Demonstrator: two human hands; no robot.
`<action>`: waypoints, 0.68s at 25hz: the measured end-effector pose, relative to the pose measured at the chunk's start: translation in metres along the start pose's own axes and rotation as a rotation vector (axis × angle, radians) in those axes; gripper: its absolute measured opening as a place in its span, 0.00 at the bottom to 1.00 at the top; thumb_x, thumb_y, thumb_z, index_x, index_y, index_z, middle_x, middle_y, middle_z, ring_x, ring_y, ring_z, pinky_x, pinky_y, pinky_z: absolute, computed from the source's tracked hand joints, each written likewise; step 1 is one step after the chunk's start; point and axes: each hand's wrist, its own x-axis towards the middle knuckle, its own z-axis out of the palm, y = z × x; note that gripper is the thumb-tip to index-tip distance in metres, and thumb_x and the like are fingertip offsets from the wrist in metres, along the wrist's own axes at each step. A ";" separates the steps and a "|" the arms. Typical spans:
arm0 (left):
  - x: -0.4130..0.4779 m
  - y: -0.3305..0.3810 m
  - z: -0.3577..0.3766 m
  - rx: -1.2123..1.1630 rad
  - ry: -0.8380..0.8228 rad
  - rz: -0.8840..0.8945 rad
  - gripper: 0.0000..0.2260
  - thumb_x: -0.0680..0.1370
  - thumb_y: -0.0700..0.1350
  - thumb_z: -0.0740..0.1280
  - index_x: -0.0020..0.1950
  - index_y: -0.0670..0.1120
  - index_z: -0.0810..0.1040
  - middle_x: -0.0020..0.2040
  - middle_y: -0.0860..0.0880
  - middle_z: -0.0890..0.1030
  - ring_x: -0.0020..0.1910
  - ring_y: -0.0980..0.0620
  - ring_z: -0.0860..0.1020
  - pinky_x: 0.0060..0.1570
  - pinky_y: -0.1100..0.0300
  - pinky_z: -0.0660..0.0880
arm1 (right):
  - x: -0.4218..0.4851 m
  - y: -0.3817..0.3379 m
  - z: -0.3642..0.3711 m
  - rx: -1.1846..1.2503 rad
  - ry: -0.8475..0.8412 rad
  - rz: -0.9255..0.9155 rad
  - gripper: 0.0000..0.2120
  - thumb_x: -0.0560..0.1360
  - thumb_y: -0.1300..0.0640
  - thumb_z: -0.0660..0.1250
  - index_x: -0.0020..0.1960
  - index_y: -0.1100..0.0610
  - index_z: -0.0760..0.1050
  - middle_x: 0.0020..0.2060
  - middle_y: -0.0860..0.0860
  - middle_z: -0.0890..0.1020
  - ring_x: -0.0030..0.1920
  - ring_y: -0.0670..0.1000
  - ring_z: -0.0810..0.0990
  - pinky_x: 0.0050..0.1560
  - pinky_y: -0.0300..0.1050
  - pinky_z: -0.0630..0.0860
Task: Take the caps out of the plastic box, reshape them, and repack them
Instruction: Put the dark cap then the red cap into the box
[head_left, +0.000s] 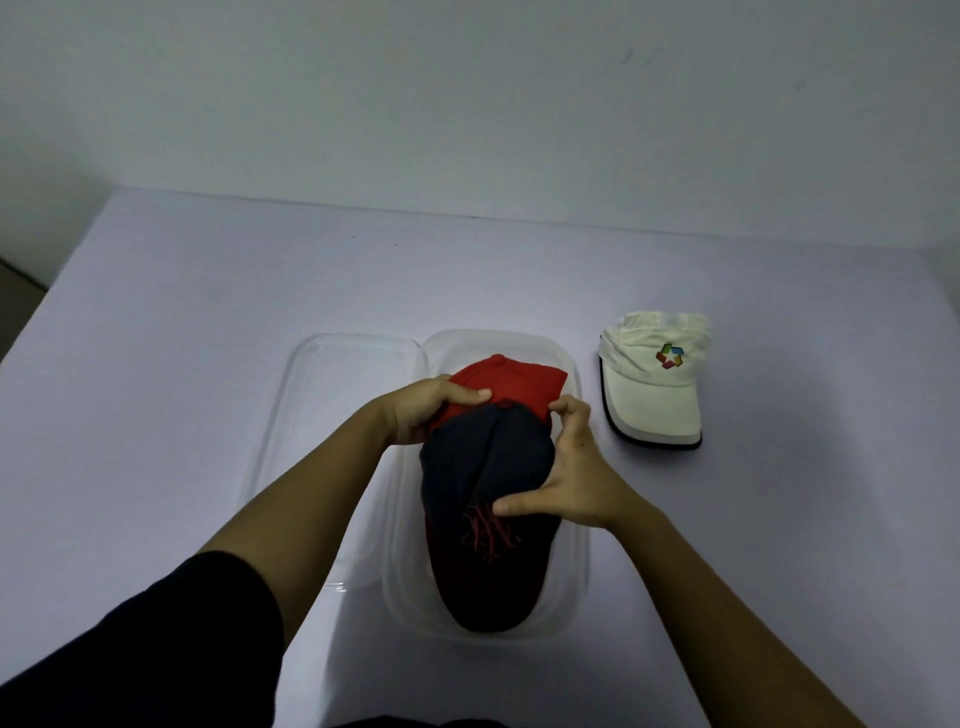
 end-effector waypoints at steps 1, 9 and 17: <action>0.000 -0.001 0.000 0.010 -0.003 -0.003 0.19 0.72 0.49 0.68 0.61 0.42 0.76 0.58 0.42 0.80 0.56 0.44 0.79 0.59 0.52 0.75 | 0.003 0.002 -0.001 -0.026 -0.004 0.023 0.51 0.45 0.31 0.76 0.56 0.35 0.45 0.64 0.45 0.57 0.67 0.48 0.60 0.70 0.53 0.64; -0.009 -0.012 0.012 0.460 0.375 0.169 0.21 0.76 0.61 0.61 0.61 0.47 0.68 0.57 0.48 0.78 0.53 0.52 0.78 0.50 0.59 0.74 | 0.012 0.005 0.001 -0.277 -0.004 -0.022 0.61 0.47 0.26 0.70 0.70 0.45 0.44 0.69 0.47 0.57 0.71 0.52 0.58 0.74 0.58 0.50; -0.024 -0.039 0.025 0.503 0.636 0.416 0.23 0.81 0.56 0.53 0.73 0.47 0.61 0.71 0.46 0.67 0.69 0.51 0.67 0.63 0.62 0.62 | 0.018 0.011 0.008 -0.369 -0.014 -0.026 0.63 0.49 0.24 0.69 0.73 0.43 0.40 0.71 0.48 0.57 0.69 0.52 0.63 0.68 0.54 0.60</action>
